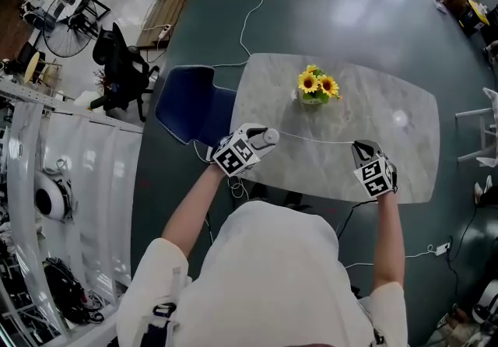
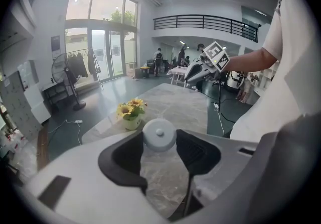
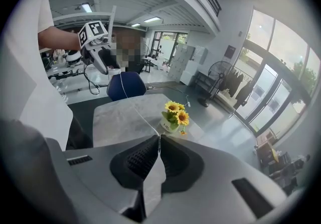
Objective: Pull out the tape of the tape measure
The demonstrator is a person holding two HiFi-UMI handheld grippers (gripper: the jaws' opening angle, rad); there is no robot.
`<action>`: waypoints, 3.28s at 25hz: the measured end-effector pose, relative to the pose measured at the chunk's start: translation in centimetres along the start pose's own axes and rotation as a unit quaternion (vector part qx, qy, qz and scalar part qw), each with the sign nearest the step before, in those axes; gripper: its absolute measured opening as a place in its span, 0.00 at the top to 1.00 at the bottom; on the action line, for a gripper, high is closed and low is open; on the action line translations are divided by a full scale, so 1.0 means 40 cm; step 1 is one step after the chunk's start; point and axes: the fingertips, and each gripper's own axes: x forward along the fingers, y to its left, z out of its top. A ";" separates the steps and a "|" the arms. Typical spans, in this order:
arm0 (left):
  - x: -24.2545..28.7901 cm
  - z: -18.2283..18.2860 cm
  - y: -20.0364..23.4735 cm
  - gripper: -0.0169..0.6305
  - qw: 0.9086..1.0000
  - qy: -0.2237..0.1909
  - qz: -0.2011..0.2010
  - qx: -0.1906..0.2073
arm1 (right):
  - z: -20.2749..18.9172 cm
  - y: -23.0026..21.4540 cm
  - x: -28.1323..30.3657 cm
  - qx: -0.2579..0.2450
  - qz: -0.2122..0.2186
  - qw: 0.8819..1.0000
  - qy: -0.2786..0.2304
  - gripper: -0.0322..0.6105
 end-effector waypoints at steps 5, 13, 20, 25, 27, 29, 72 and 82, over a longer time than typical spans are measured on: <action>0.044 -0.016 0.004 0.65 1.000 0.009 -0.009 -0.004 | -0.042 0.010 0.024 0.015 0.015 1.000 0.015 0.89; 0.154 -0.074 0.003 0.65 0.999 0.036 -0.023 -0.025 | -0.153 0.025 0.113 0.064 0.042 0.996 0.038 0.89; 0.289 -0.196 0.008 0.65 0.994 0.091 -0.024 -0.048 | -0.251 0.085 0.238 0.090 0.082 0.989 0.085 0.89; 0.378 -0.277 0.021 0.65 0.991 0.117 -0.026 -0.067 | -0.320 0.118 0.332 0.098 0.102 0.984 0.109 0.89; 0.406 -0.304 0.021 0.65 0.989 0.125 -0.026 -0.078 | -0.346 0.133 0.359 0.105 0.111 0.981 0.117 0.89; 0.431 -0.329 0.014 0.65 0.987 0.131 -0.028 -0.090 | -0.370 0.151 0.380 0.111 0.118 0.979 0.124 0.89; 0.455 -0.304 -0.050 0.60 0.978 0.109 0.103 -0.147 | -0.366 0.129 0.344 0.113 0.110 0.986 0.058 0.76; 0.235 -0.122 -0.053 0.65 0.980 0.026 0.117 -0.157 | -0.177 0.026 0.135 0.177 0.026 0.983 -0.035 0.78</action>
